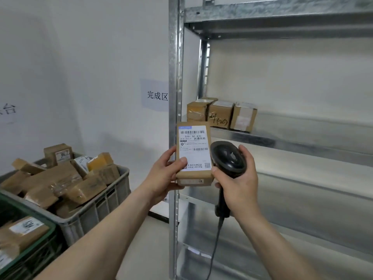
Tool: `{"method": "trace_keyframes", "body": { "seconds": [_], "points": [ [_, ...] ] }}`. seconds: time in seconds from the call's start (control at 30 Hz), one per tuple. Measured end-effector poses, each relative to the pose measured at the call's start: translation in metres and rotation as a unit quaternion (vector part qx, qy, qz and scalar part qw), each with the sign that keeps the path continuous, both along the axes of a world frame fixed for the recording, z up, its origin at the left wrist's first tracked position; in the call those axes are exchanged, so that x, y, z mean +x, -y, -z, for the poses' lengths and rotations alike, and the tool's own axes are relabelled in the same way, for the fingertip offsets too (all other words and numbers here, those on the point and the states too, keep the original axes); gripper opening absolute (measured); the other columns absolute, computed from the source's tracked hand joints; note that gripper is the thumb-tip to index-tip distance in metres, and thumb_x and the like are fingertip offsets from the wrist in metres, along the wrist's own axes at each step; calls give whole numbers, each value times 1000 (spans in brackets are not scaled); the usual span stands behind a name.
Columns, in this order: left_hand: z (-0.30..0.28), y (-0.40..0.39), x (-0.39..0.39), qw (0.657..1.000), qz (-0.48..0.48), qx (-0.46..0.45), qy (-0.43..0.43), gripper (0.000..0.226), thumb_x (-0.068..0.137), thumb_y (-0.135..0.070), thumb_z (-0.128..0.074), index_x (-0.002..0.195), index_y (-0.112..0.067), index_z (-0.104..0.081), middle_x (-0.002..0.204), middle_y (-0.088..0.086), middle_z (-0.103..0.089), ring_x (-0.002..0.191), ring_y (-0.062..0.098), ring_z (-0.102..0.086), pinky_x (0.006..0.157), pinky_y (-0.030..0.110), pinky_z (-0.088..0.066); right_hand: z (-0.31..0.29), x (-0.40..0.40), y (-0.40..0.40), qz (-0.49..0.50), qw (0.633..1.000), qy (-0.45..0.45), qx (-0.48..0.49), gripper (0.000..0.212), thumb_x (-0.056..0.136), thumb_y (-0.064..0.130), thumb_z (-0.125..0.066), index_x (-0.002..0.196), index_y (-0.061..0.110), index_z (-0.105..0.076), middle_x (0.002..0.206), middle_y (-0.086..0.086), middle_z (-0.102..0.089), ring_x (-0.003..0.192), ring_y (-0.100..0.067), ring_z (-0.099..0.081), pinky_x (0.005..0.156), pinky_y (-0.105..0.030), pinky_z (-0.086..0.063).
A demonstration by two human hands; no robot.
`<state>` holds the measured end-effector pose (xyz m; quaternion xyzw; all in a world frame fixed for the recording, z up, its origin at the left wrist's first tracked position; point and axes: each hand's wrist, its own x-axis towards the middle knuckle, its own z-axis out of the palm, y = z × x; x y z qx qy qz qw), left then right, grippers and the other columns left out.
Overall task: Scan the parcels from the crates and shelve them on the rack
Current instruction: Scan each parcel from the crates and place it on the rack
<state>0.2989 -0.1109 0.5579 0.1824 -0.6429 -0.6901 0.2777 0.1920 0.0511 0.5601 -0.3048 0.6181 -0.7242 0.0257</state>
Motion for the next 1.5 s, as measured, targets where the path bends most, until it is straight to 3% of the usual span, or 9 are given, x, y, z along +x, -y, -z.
{"method": "trace_keyframes", "body": {
  "seconds": [0.23, 0.37, 0.6, 0.87, 1.03, 1.17, 1.3, 1.4, 1.5],
  "points": [
    [-29, -64, -55, 991, 32, -129, -1, 58, 103, -41, -55, 149, -60, -26, 117, -18, -71, 103, 13, -71, 87, 48, -60, -25, -33, -60, 92, 995, 20, -42, 83, 65, 32, -85, 138, 44, -47, 124, 24, -63, 118, -21, -66, 90, -57, -59],
    [-43, -94, -88, 982, 31, -185, -18, 58, 103, -42, -52, 145, -67, -21, 127, -26, -62, 103, 8, -68, 81, 50, -61, -32, -63, -88, 109, 991, 26, -73, 79, 81, 4, -82, 144, 33, -44, 124, 18, -61, 108, -22, -69, 64, -32, -60],
    [-71, -134, -162, 967, 43, -252, -10, 77, 97, -29, -65, 123, -80, -13, 120, -35, -55, 111, 10, -63, 72, 39, -63, -53, -133, -129, 140, 986, 26, -93, 82, 81, 4, -82, 148, 30, -43, 121, 15, -64, 89, -14, -72, 64, -40, -62],
    [-105, -149, -248, 963, 41, -265, 3, 86, 91, -33, -73, 151, -58, -17, 132, -15, -59, 110, 15, -64, 68, 47, -63, -85, -218, -148, 138, 984, 2, -109, 79, 83, -1, -78, 148, 27, -41, 112, 16, -66, 69, -4, -68, 64, -43, -60],
    [-118, -143, -283, 964, 17, -266, 15, 76, 94, -36, -68, 153, -52, -22, 135, -10, -60, 109, 17, -66, 65, 37, -63, -100, -253, -140, 107, 988, 17, -106, 79, 85, 1, -78, 149, 27, -41, 97, 23, -69, 60, -4, -66, 67, -48, -61],
    [-121, -131, -297, 966, -10, -257, 41, 70, 94, -38, -67, 151, -52, -29, 122, -11, -66, 98, 16, -70, 67, 49, -64, -106, -273, -124, 70, 993, 33, -92, 80, 86, -1, -76, 151, 26, -38, 76, 33, -69, 53, -2, -64, 67, -44, -57],
    [-121, -117, -304, 959, -22, -272, 73, 69, 92, -40, -69, 151, -45, -33, 116, -15, -66, 98, 14, -69, 67, 50, -63, -103, -284, -106, 35, 994, 58, -91, 81, 84, 0, -78, 150, 27, -39, 94, 21, -74, 64, -6, -69, 68, -44, -59],
    [-121, -108, -307, 952, -22, -288, 107, 78, 87, -36, -76, 153, -35, -35, 108, -13, -66, 93, 20, -70, 68, 49, -62, -99, -289, -98, 17, 994, 65, -87, 79, 87, -6, -72, 151, 22, -37, 63, 26, -68, 51, -3, -60, 68, -42, -52],
    [-119, -102, -311, 939, -27, -321, 122, 65, 82, -25, -81, 140, -28, -52, 102, -4, -70, 90, 20, -71, 64, 41, -60, -97, -293, -94, 7, 994, 68, -84, 78, 87, -8, -71, 151, 20, -37, 63, 29, -66, 49, -2, -60, 69, -43, -53]
  ]
}}
